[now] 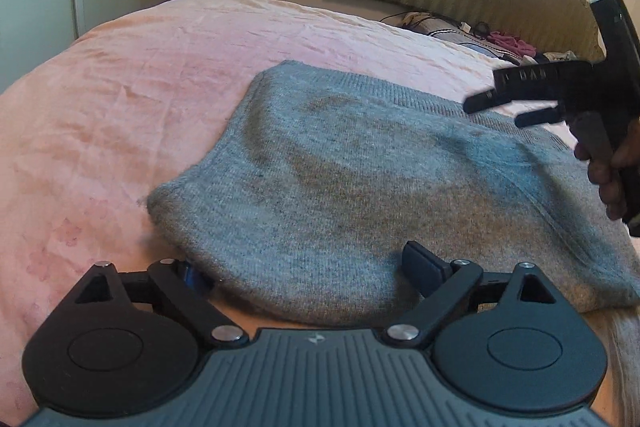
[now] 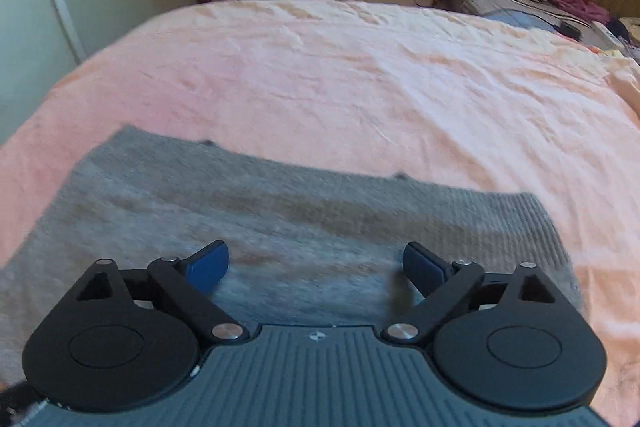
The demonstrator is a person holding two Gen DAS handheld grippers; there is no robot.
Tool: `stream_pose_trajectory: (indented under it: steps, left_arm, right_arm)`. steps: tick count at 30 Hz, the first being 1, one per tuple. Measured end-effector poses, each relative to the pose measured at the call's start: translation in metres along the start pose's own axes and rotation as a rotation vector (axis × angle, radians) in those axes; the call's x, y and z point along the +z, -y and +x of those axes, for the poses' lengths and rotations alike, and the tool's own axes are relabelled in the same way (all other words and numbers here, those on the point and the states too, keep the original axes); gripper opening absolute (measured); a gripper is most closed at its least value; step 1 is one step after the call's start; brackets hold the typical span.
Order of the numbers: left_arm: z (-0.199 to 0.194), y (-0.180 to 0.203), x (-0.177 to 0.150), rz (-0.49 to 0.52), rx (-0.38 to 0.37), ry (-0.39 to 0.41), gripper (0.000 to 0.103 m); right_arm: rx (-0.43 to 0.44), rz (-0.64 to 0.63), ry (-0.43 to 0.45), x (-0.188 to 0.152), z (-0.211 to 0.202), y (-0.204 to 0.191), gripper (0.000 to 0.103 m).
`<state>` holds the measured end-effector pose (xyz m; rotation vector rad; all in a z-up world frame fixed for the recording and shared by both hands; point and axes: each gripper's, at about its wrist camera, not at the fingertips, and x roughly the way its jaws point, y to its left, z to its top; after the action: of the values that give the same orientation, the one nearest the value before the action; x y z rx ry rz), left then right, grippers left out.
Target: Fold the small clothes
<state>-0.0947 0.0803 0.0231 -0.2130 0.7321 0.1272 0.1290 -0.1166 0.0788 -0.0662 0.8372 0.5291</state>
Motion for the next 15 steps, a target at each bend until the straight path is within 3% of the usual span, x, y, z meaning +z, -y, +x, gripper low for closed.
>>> stream_pose_trajectory:
  steps: [4,8,10,11,15]
  left_arm:
    - [0.002,0.001,0.000,0.016,-0.008,-0.009,0.101]
    - [0.002,-0.002,0.001,0.007,-0.021,-0.010,0.102]
    - [0.002,-0.004,0.001,0.003,-0.026,-0.011,0.102]
    - [0.001,-0.005,0.001,0.002,-0.028,-0.011,0.102]
    - [0.000,-0.008,0.002,0.001,-0.035,-0.013,0.102]
  right_arm:
    - [0.109,-0.077,-0.027,0.027,0.027,-0.054,0.099]
    - [0.104,-0.153,-0.146,0.035,0.083,-0.102,0.099]
    - [0.065,-0.230,-0.074,0.026,0.097,-0.113,0.103]
    - [0.077,-0.211,-0.040,0.025,0.099,-0.110,0.103]
    - [0.065,-0.193,-0.055,0.030,0.092,-0.104,0.103]
